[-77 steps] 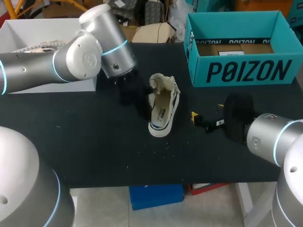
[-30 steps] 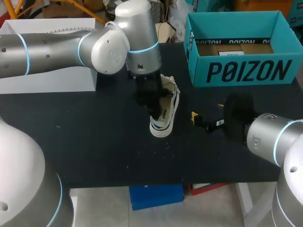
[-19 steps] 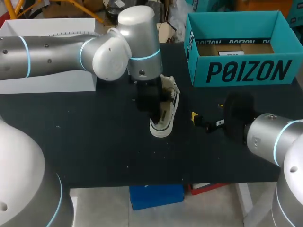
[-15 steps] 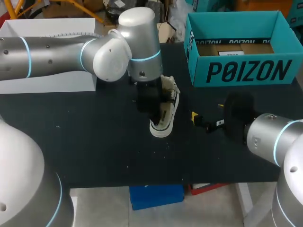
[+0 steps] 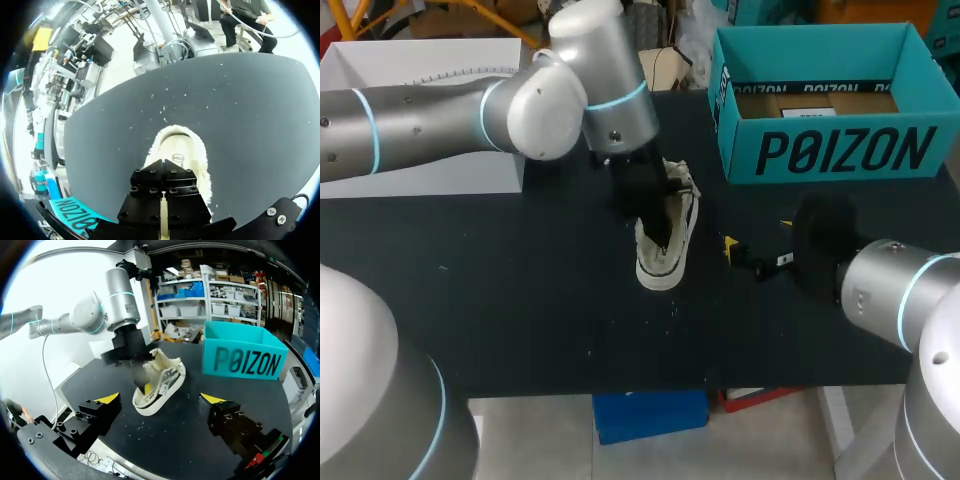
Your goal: Take the shoe out of the shoebox, open the shoe tongue, remove and reinsert the insole, then place the shoe into the shoebox
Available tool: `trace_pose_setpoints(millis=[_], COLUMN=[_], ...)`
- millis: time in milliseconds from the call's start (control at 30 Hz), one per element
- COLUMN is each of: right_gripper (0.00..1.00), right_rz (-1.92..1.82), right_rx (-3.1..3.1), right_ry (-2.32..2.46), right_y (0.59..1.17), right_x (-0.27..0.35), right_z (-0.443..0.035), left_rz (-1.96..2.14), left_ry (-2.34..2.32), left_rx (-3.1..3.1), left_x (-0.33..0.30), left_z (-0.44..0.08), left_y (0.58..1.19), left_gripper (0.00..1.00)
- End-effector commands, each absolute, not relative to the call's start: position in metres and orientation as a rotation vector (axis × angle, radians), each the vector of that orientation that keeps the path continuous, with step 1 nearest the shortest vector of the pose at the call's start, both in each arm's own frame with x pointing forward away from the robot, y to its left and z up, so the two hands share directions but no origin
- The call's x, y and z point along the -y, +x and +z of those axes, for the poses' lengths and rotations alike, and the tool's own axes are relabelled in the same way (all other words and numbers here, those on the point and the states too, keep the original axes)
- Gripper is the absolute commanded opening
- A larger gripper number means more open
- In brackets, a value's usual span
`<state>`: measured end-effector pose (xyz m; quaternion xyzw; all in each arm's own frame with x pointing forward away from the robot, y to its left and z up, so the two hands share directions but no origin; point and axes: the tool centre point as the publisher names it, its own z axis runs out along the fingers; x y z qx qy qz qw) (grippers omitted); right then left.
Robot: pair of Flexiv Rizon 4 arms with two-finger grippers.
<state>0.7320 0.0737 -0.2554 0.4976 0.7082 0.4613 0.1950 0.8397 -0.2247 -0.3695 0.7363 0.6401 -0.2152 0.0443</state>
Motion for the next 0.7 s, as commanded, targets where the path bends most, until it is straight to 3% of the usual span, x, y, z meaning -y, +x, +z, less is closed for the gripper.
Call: trace_pose_setpoints(millis=[33, 433, 700], right_gripper=[1.00, 1.00, 1.00], right_rz=[1.294, 1.294, 1.294], right_rx=[-1.978, -1.978, -1.978], right_ry=[1.396, 1.396, 1.396], right_y=[0.731, 0.731, 0.731], right_x=[-0.076, -0.076, -0.076], right_z=[-0.257, -0.257, -0.257], left_rz=[-1.230, -1.529, -1.287], left_ry=[1.731, 0.852, 0.801], left_rx=[-1.905, -1.796, -1.901], left_x=[0.194, 0.154, 0.142], left_z=[-0.335, -0.298, -0.289], left_y=[0.845, 0.900, 0.947], left_gripper=[0.00, 0.00, 0.00])
